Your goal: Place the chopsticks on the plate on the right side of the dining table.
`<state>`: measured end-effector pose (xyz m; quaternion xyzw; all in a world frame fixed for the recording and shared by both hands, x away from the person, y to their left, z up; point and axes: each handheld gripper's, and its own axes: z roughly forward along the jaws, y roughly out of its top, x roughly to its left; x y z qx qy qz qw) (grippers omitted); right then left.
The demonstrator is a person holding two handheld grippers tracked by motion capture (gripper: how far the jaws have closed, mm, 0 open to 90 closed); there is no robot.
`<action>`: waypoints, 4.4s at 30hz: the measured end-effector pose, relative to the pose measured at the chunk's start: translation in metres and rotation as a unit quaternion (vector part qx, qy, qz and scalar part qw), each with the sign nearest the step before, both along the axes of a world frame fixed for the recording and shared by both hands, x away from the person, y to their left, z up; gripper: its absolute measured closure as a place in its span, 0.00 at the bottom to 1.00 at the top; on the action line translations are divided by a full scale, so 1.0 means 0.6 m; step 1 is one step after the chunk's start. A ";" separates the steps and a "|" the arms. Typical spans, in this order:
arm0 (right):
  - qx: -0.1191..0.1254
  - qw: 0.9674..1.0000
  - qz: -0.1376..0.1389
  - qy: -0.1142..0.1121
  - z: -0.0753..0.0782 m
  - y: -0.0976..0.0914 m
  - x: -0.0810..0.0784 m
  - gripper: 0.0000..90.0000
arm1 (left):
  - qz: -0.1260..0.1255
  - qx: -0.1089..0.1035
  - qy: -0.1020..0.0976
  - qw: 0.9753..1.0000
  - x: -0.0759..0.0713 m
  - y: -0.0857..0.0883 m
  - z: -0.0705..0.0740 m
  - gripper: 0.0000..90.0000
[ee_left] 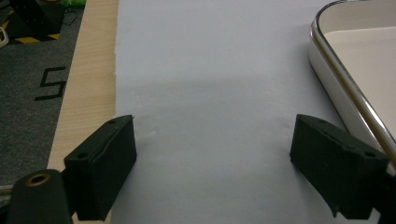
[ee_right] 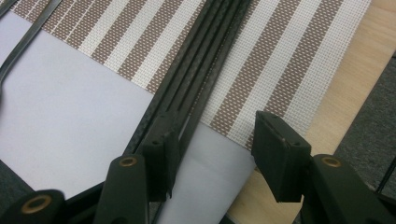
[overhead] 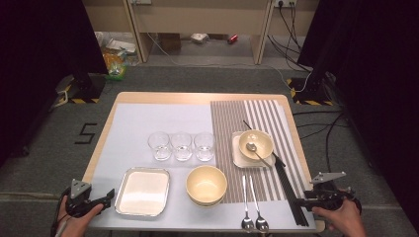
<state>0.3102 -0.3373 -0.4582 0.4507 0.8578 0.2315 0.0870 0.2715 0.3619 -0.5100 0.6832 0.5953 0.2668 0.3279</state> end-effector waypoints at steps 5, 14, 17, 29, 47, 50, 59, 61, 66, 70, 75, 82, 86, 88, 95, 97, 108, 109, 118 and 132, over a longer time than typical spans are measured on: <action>0.000 1.000 0.002 0.010 -0.002 0.003 0.000 0.59 | -0.001 0.001 0.001 1.000 0.000 0.000 0.000 0.15; -0.001 1.000 0.004 0.011 -0.003 0.000 0.000 0.64 | 0.000 0.001 0.000 1.000 0.000 0.000 0.000 0.15; -0.010 1.000 0.010 0.017 -0.001 0.001 0.000 0.69 | 0.000 0.001 0.001 1.000 0.000 0.000 0.000 0.15; -0.002 0.997 -0.007 0.076 0.004 -0.009 0.021 0.83 | 0.000 0.001 0.001 1.000 0.000 0.000 0.000 0.15; 0.017 0.984 -0.058 0.167 0.005 -0.019 0.061 0.93 | 0.000 0.000 0.001 1.000 0.000 0.000 0.000 0.15; 0.012 0.982 -0.064 0.178 0.006 -0.016 0.066 0.93 | 0.001 0.000 0.001 1.000 0.000 0.000 0.000 0.15; -0.036 0.977 -0.066 0.200 0.012 0.004 0.079 0.94 | 0.000 0.000 0.001 1.000 0.000 0.000 0.000 0.15; -0.044 0.978 -0.068 0.194 0.013 0.008 0.075 0.94 | 0.000 0.000 0.001 1.000 0.000 0.000 0.000 0.15; -0.023 0.980 -0.064 0.186 0.011 -0.002 0.071 0.95 | 0.000 0.000 0.001 1.000 0.000 0.000 0.000 0.15; -0.009 0.981 -0.062 0.184 0.010 -0.007 0.071 0.95 | 0.001 0.000 0.001 1.000 0.000 0.000 0.000 0.15; 0.006 0.984 -0.058 0.166 0.011 -0.017 0.066 0.95 | 0.001 -0.001 0.001 1.000 0.000 0.000 0.000 0.15; 0.005 0.986 -0.059 0.158 0.025 -0.021 0.078 0.96 | 0.000 0.000 0.001 1.000 0.000 0.000 0.000 0.15; -0.011 0.986 -0.056 0.158 0.024 -0.022 0.085 0.96 | 0.001 -0.001 0.001 1.000 0.000 0.000 0.000 0.15; -0.014 0.987 -0.049 0.156 0.021 -0.023 0.089 0.96 | 0.001 -0.001 0.001 1.000 0.000 0.000 0.000 0.15; -0.032 0.983 -0.048 0.177 0.015 -0.018 0.095 0.95 | 0.001 0.000 0.001 1.000 0.000 0.000 0.000 0.15; -0.038 0.980 -0.050 0.187 0.015 -0.015 0.099 0.95 | 0.001 0.000 0.001 1.000 0.000 0.000 0.000 0.15; -0.037 0.977 -0.036 0.206 0.014 -0.016 0.109 0.96 | 0.001 0.000 0.001 1.000 0.000 0.000 0.000 0.15; -0.037 0.977 -0.036 0.206 0.014 -0.016 0.109 0.96 | 0.001 0.000 0.001 1.000 0.000 0.000 0.000 0.15; -0.027 0.982 -0.047 0.180 0.030 -0.036 0.117 0.96 | 0.001 0.000 0.000 1.000 0.000 0.000 0.000 0.15; -0.025 0.989 -0.040 0.141 0.076 -0.004 0.181 0.96 | 0.000 -0.001 0.001 1.000 0.000 0.000 0.000 0.15</action>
